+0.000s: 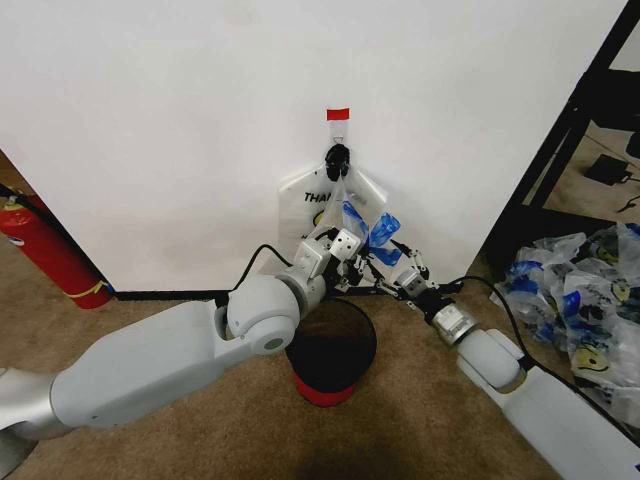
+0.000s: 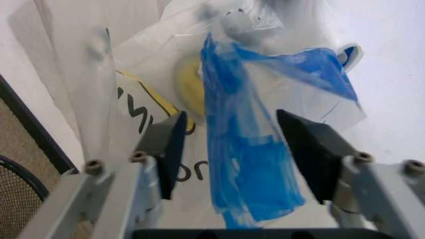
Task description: Pick up the garbage bag from the wall and place it over the trash bin.
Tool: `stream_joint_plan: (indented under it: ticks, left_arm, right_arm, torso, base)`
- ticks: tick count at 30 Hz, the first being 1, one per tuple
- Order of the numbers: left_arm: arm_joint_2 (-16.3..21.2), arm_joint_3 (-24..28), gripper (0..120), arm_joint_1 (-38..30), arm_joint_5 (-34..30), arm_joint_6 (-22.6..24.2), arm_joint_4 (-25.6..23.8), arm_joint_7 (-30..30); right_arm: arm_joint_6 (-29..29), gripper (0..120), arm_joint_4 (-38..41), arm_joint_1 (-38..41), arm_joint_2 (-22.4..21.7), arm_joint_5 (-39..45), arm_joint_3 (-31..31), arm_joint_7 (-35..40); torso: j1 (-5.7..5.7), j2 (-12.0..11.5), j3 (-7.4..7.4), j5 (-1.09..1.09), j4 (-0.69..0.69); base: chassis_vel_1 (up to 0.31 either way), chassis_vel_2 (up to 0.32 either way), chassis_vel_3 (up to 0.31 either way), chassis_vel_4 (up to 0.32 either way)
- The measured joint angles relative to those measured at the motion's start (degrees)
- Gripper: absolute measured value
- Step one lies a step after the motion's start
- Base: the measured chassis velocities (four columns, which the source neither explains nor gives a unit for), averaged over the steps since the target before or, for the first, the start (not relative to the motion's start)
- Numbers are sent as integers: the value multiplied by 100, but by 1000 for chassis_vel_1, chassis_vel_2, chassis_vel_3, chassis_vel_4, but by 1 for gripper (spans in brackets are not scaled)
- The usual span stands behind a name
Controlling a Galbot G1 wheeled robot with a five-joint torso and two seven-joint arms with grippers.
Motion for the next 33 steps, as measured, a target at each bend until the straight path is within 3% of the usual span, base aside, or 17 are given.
stream_joint_plan:
  ticks: [3, 5, 11, 14, 26, 33]
  left_arm:
    - [-8, 0, 0, 0, 0, 0, -2, 0]
    - [-13, 1, 0, 0, 0, 0, -3, 0]
    - [-35, -4, 0, 5, -3, -1, -3, -15]
    - [-35, -28, 0, 12, -5, -6, -3, -19]
    - [52, -320, 0, 339, -8, -91, -84, -23]
    - [212, -498, 0, 886, 88, -98, -307, -31]
  right_arm:
    - [0, 39, -15, 9, 27, 2, -4, 0]
    - [-1, 38, -16, 10, 34, 2, -4, 0]
    - [-151, 8, 19, -13, 50, 222, -27, 83]
    - [-202, 1, 52, -30, 68, 329, -26, 142]
    - [-338, 0, 544, -474, 109, 913, 399, 364]
    - [-292, 0, 1081, -1145, 31, 1097, 864, 323]
  torso:
    - [0, 0, 0, 0, 0]
    - [0, 0, 0, 0, 0]
    - [0, 0, 0, 1, 0]
    - [-1, 0, 0, 0, -1]
    - [-1, 0, 0, 0, 0]
    - [-1, 0, -1, 0, 0]
  base:
    - [0, 0, 0, 0]
    - [0, 0, 0, 0]
    - [0, 0, 0, 0]
    - [0, 0, 0, 0]
    - [0, 0, 0, 0]
    - [0, 0, 0, 0]
